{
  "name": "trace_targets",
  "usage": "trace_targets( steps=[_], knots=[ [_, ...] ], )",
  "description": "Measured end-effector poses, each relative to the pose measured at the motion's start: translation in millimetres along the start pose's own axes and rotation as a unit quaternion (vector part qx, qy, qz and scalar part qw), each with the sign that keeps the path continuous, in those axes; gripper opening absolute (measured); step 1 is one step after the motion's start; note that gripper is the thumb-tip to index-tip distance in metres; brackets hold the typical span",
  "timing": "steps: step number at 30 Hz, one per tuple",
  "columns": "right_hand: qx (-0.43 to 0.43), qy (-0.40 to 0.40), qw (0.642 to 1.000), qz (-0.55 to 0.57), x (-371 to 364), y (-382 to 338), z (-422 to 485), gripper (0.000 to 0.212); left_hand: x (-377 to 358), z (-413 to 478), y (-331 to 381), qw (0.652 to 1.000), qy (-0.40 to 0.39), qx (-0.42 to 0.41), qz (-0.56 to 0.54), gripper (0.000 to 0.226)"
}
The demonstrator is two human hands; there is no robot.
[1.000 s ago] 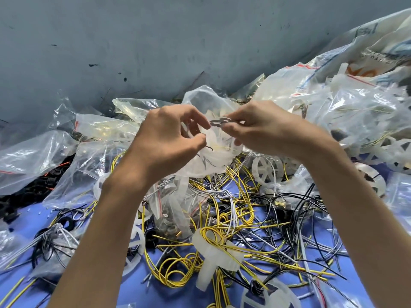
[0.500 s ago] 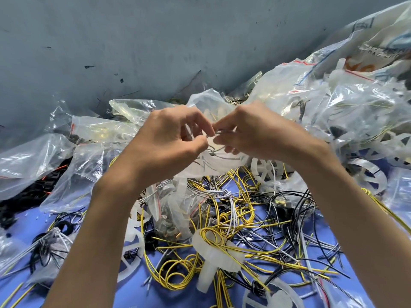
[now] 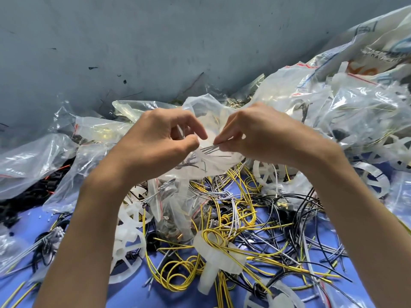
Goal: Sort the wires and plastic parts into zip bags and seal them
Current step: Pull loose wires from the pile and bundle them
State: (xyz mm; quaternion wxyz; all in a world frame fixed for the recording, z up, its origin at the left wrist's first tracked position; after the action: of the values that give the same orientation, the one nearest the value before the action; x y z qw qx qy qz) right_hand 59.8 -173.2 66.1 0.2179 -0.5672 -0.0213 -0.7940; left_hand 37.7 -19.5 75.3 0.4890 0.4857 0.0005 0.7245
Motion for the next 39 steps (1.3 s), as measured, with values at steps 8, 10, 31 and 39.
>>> trace_targets(
  steps=[8, 10, 31, 39],
  knots=[
    [0.123, -0.052, 0.991, 0.017, -11.0, -19.8, -7.3, 0.013, -1.2, 1.8, -4.6, 1.000, 0.018, 0.017, 0.020, 0.018],
    [0.122, -0.034, 0.991, 0.039, -5.6, -18.0, -6.2, 0.014, 1.1, 3.4, -11.1, 0.997, 0.052, 0.039, 0.031, 0.017],
    [-0.055, -0.273, 0.959, -0.048, -23.8, 14.9, -10.6, 0.023, 18.5, -1.6, -36.6, 0.970, 0.169, 0.142, 0.097, 0.020],
    [-0.090, -0.339, 0.933, -0.079, -45.8, 25.5, -9.9, 0.040, 40.9, -12.1, -54.9, 0.982, 0.129, 0.123, 0.064, 0.053]
  ],
)
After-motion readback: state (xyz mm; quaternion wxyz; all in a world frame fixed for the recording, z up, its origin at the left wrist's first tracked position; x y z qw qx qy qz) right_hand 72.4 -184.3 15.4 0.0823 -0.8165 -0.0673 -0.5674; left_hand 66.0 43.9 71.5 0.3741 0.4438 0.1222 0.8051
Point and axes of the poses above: each hand's wrist, its own z-axis towards the middle knuckle, its own x-axis out of the back of the hand, y = z × x, the point moved 4 cm from there along z, towards the middle knuckle, and after that the axes turned 10 degrees about -x, right-handed, at the moved point
